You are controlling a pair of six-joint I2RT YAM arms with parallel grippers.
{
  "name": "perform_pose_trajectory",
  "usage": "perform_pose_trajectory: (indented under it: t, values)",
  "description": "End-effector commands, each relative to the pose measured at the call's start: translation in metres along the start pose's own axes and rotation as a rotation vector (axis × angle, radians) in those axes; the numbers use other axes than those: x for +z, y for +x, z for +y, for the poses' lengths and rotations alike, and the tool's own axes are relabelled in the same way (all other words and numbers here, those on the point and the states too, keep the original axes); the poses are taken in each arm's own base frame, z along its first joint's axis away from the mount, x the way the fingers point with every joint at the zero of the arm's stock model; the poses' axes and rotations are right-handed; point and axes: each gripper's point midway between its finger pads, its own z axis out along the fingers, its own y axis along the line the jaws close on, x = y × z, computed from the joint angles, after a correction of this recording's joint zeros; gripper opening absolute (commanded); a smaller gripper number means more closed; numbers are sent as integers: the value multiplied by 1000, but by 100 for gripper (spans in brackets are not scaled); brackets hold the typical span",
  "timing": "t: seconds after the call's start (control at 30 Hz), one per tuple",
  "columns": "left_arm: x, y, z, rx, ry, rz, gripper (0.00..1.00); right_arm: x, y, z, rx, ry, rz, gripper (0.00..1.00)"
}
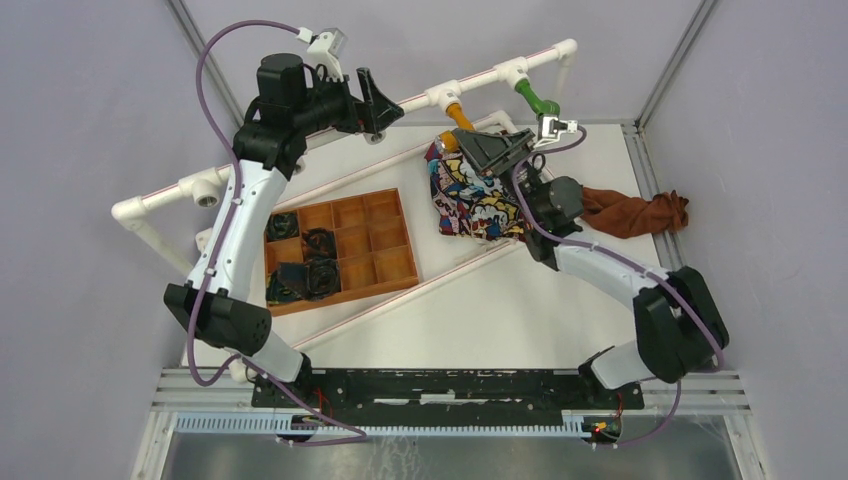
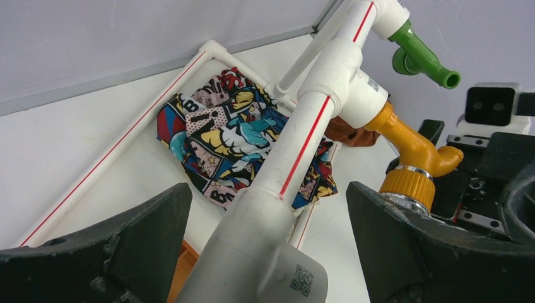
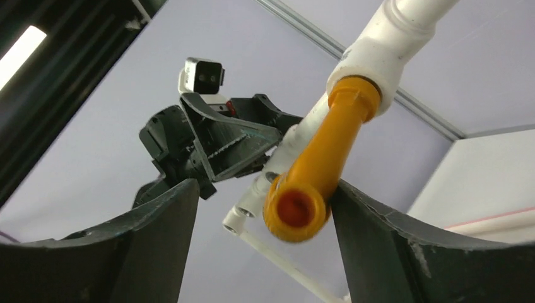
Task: Install the water faucets
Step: Screw the water faucet onto the adaptor.
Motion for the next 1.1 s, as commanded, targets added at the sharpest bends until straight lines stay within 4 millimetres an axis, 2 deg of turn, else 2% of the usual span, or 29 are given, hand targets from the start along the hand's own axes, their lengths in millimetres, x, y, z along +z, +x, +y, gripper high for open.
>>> perform_pose_trajectory:
  t: [0.0,0.23,0.33,0.37,0.43,0.53,0.63,0.73,0.8,0.87,0.93,1.07]
  values:
    - [-7,10,-5,-17,8,35,100,-25,-5,14,-107,42,49,83]
    - [-7,9,-4,-13,-2,35,100,-83,-10,-39,-433,330,139,92]
    - [-7,7,-5,-11,-2,30,100,-103,-25,-43,-666,426,182,93]
    - [-8,6,-5,-11,-1,28,100,-105,-33,-37,-786,429,205,92]
    - [-8,4,-7,-11,2,24,100,-106,-45,-19,-1029,407,254,90]
    - [-9,1,-8,-6,3,14,100,-102,-52,11,-1475,396,358,88]
    - [-9,0,-7,-5,0,14,100,-95,-43,35,-1817,381,431,88]
    - [-8,0,-7,-6,0,15,100,-88,-41,42,-2195,435,512,90]
    - [-8,0,-7,-8,-1,16,100,-88,-41,36,-2514,507,576,93]
    - [-8,1,-7,-9,0,17,100,-84,-39,31,-2724,531,601,96]
    - [-9,1,-6,-6,-3,16,100,-74,-34,30,-2815,513,596,97]
    - [-11,0,-7,-1,-6,15,100,-53,-25,34,-2889,443,548,96]
